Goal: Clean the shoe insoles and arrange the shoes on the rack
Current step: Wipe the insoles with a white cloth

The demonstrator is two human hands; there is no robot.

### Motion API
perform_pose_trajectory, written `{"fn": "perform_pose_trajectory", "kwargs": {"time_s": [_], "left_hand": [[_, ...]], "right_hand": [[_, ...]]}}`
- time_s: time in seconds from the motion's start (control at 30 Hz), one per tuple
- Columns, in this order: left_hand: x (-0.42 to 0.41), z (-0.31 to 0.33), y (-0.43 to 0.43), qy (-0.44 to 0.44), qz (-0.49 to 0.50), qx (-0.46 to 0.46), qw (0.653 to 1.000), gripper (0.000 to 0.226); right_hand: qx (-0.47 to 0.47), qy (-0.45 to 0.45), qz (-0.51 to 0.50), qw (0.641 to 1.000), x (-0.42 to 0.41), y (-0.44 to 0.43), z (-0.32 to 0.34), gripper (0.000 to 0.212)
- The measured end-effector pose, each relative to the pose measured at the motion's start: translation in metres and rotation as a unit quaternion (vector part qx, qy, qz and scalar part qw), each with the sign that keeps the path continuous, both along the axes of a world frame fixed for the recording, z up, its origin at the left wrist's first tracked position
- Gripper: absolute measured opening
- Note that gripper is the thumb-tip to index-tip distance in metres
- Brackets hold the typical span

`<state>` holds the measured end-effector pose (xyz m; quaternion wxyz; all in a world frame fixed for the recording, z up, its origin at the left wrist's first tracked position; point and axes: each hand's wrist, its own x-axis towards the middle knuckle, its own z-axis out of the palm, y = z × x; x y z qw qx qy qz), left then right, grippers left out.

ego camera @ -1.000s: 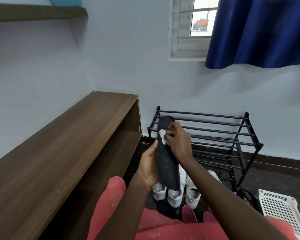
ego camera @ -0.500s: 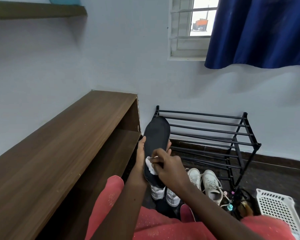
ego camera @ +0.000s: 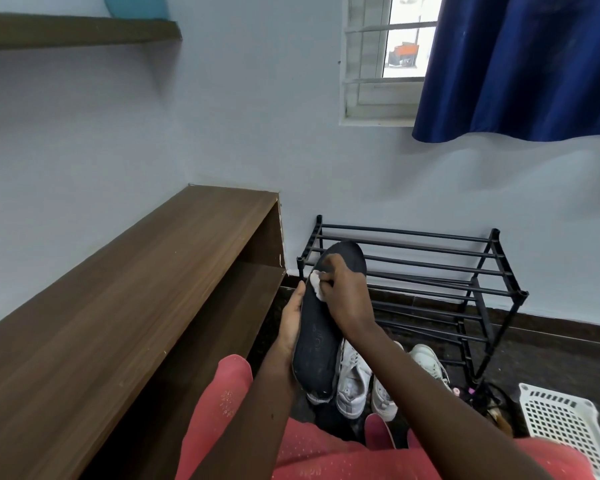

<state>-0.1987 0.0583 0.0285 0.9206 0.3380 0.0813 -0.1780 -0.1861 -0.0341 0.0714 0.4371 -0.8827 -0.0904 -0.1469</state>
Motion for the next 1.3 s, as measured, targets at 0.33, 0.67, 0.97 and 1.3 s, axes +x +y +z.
{"fn": "perform_pose_trajectory", "kwargs": {"time_s": [0.33,0.67,0.97,1.3], "left_hand": [[0.007,-0.013,0.011,0.05,-0.011,0.063,0.997,0.073],[-0.001,-0.004,-0.007,-0.002,-0.04,0.035,0.999,0.056],[-0.009,0.007,-0.008,-0.03,-0.06,0.024,0.997,0.052],[0.0,-0.003,-0.006,0.01,-0.022,0.033,0.999,0.075]], "right_hand": [[-0.052,0.016,0.073,0.996,-0.057,0.003,-0.017,0.015],[-0.016,-0.008,-0.021,1.0,0.007,-0.01,0.001,0.019],[0.032,-0.013,-0.03,0.999,0.015,-0.017,-0.002,0.012],[-0.051,-0.025,0.053,0.997,-0.025,-0.011,-0.014,0.016]]}}
